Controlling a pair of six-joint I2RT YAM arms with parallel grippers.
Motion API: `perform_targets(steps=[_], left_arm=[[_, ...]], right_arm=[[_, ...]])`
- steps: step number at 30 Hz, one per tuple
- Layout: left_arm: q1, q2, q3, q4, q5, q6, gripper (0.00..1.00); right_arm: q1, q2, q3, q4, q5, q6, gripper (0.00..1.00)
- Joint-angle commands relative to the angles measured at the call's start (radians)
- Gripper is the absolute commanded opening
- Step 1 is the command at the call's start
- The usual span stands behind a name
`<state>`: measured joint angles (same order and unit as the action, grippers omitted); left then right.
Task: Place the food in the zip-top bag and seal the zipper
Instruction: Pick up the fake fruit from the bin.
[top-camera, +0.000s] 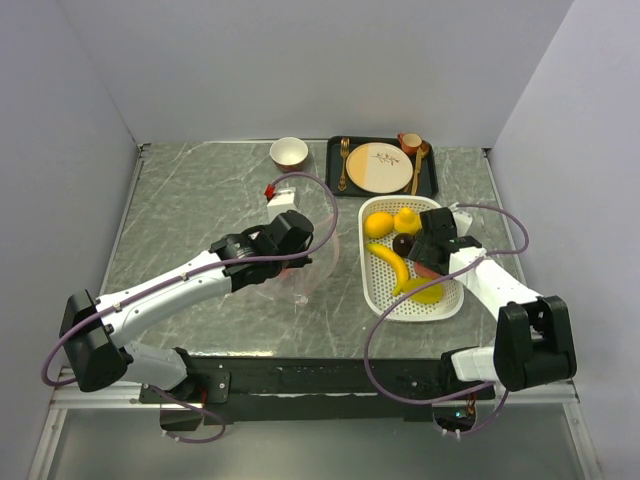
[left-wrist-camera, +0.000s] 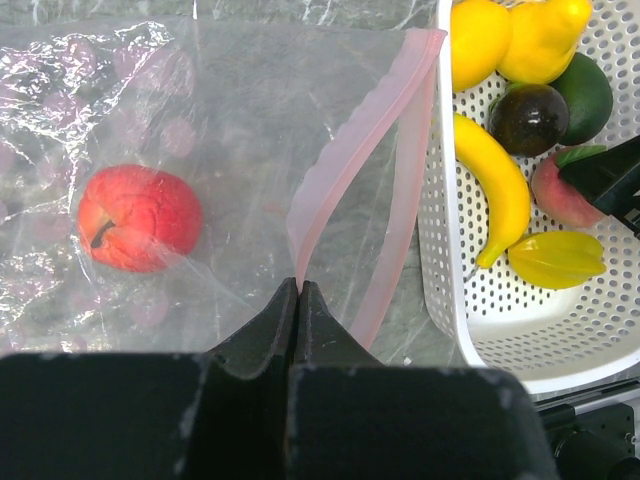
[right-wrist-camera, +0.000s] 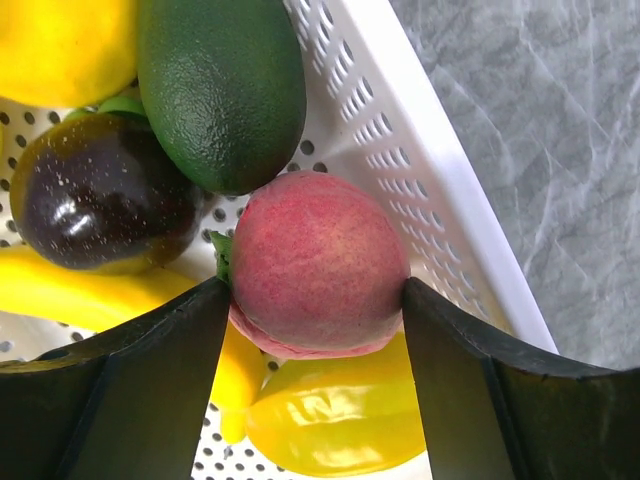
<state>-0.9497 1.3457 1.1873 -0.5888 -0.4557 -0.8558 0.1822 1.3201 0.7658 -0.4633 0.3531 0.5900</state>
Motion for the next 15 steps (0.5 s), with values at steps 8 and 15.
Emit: perform_targets(steps=[8, 15], left_arm=[[0.000, -0.007, -0.009, 0.010, 0.005, -0.003, 0.01], [0.000, -0.003, -0.005, 0.017, 0.009, -0.002, 0.01]], right_arm=[[-0.020, 0.028, 0.003, 0.040, -0.127, -0.033, 0.49], [-0.018, -0.176, -0.010, 0.054, -0.239, -0.056, 0.47]])
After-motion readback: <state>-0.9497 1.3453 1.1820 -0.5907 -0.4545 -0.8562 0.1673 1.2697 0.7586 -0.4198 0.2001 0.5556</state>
